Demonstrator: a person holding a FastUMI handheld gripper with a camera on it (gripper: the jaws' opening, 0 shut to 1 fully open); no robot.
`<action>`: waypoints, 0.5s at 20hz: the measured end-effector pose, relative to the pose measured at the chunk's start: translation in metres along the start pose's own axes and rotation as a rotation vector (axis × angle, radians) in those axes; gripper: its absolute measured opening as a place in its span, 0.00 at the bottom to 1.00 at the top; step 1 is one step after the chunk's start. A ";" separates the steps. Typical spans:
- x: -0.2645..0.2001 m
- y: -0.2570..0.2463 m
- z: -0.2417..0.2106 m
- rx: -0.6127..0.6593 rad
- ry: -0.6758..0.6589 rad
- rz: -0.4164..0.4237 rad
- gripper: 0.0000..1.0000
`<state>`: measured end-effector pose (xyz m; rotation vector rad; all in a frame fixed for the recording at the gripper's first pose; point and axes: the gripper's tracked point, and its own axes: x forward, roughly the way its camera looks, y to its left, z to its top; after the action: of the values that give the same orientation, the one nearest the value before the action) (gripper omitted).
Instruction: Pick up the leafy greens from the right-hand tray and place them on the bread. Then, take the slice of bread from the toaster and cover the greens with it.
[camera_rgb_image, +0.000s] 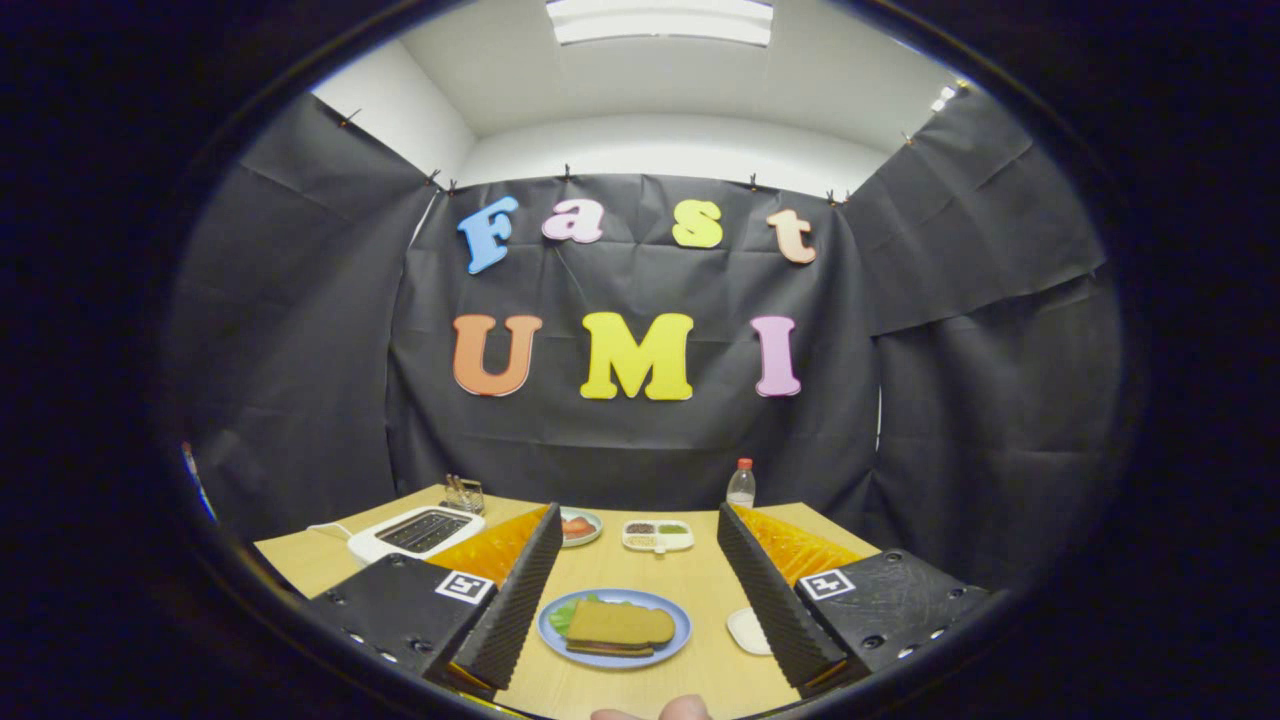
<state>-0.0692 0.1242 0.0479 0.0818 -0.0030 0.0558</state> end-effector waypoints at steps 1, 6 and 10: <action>-0.001 0.003 -0.001 0.004 0.002 0.004 0.95; -0.002 0.009 -0.005 0.019 0.016 0.018 0.95; -0.001 0.011 -0.009 0.025 0.026 0.022 0.95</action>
<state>-0.0703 0.1356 0.0398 0.1061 0.0231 0.0785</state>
